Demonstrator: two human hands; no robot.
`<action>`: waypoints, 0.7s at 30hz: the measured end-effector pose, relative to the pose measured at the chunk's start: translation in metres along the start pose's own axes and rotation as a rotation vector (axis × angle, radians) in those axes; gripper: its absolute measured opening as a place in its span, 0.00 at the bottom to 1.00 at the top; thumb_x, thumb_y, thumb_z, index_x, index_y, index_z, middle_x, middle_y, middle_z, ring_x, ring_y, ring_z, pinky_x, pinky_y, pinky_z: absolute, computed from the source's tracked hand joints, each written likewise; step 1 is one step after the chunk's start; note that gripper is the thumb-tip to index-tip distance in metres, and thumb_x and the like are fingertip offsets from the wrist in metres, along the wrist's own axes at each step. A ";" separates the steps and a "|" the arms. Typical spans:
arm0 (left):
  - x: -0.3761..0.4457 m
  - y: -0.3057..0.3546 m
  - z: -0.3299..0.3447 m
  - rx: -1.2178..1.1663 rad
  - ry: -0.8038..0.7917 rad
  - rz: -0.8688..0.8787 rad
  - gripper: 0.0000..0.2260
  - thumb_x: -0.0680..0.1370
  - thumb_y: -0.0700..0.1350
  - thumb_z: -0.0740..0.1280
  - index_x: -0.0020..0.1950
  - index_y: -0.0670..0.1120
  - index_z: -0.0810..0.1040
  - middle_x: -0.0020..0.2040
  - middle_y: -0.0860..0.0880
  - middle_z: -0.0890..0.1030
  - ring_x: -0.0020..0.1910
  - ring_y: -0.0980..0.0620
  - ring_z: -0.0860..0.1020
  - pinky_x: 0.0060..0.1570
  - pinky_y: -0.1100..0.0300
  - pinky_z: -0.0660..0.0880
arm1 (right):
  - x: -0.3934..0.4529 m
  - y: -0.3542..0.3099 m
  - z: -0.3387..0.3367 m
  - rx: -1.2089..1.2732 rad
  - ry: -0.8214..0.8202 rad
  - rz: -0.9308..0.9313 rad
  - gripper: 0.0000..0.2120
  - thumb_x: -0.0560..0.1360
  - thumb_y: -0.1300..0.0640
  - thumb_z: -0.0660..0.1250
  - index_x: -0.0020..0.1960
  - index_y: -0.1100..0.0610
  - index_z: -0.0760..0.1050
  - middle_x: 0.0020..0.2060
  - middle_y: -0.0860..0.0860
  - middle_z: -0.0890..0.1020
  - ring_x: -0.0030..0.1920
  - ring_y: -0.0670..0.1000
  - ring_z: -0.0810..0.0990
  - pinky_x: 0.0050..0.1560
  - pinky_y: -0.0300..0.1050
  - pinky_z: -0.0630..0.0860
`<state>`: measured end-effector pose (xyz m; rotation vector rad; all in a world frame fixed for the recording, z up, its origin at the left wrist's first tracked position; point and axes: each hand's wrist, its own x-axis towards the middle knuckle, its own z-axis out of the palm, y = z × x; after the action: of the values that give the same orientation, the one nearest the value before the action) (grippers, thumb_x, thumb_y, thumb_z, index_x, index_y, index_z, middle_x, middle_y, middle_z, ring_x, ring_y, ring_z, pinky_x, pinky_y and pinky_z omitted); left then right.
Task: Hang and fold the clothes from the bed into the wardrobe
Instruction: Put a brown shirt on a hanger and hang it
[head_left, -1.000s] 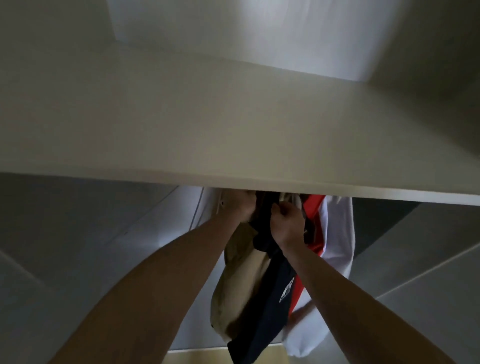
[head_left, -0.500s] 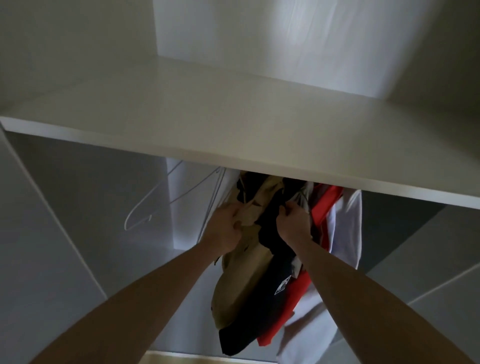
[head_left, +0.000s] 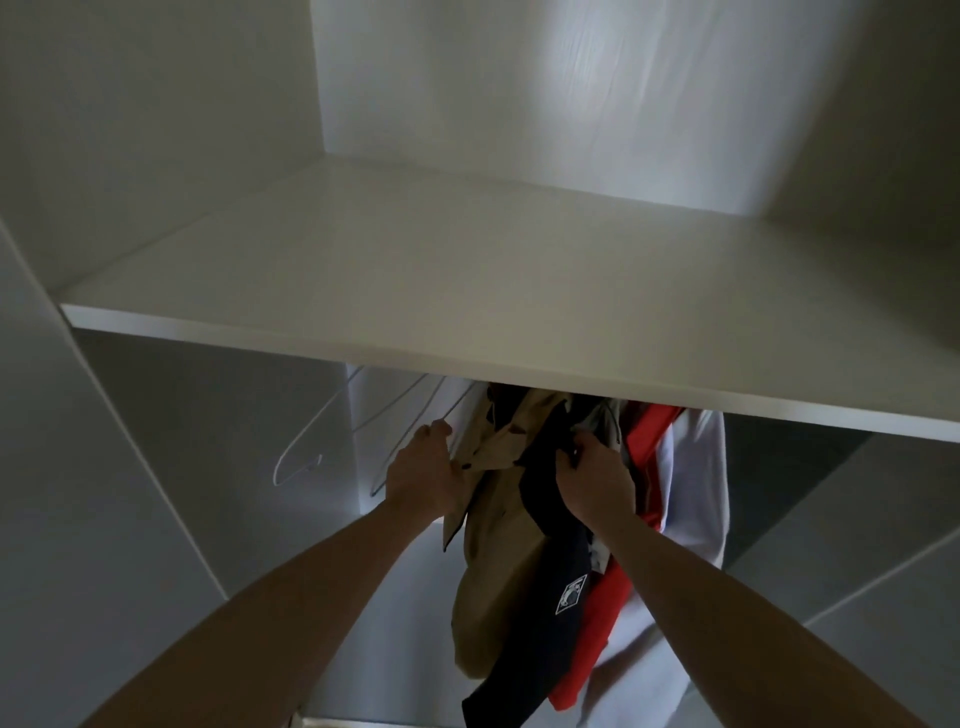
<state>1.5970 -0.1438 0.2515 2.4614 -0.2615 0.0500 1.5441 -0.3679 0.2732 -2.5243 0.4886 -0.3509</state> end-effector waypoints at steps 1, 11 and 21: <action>0.001 0.000 0.000 0.005 -0.015 -0.026 0.17 0.80 0.44 0.67 0.69 0.48 0.73 0.59 0.48 0.81 0.55 0.47 0.82 0.49 0.56 0.77 | 0.000 -0.001 -0.003 -0.007 -0.005 0.003 0.15 0.81 0.49 0.64 0.65 0.53 0.76 0.42 0.51 0.83 0.43 0.55 0.83 0.41 0.46 0.77; 0.004 0.014 -0.015 -0.286 -0.136 -0.064 0.07 0.80 0.41 0.66 0.51 0.39 0.82 0.45 0.44 0.84 0.41 0.43 0.84 0.45 0.44 0.83 | -0.010 -0.011 -0.020 -0.032 -0.080 -0.002 0.16 0.81 0.50 0.65 0.66 0.54 0.73 0.46 0.53 0.84 0.48 0.56 0.83 0.43 0.46 0.78; -0.028 0.017 -0.030 -0.541 -0.139 -0.129 0.03 0.82 0.43 0.67 0.50 0.49 0.80 0.50 0.49 0.82 0.45 0.42 0.84 0.52 0.42 0.83 | -0.025 -0.017 -0.023 -0.065 -0.191 0.032 0.17 0.81 0.51 0.65 0.67 0.56 0.72 0.50 0.55 0.83 0.49 0.56 0.83 0.46 0.46 0.77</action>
<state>1.5673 -0.1332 0.2823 1.9384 -0.1498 -0.2205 1.5186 -0.3546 0.2978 -2.5772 0.4713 -0.0810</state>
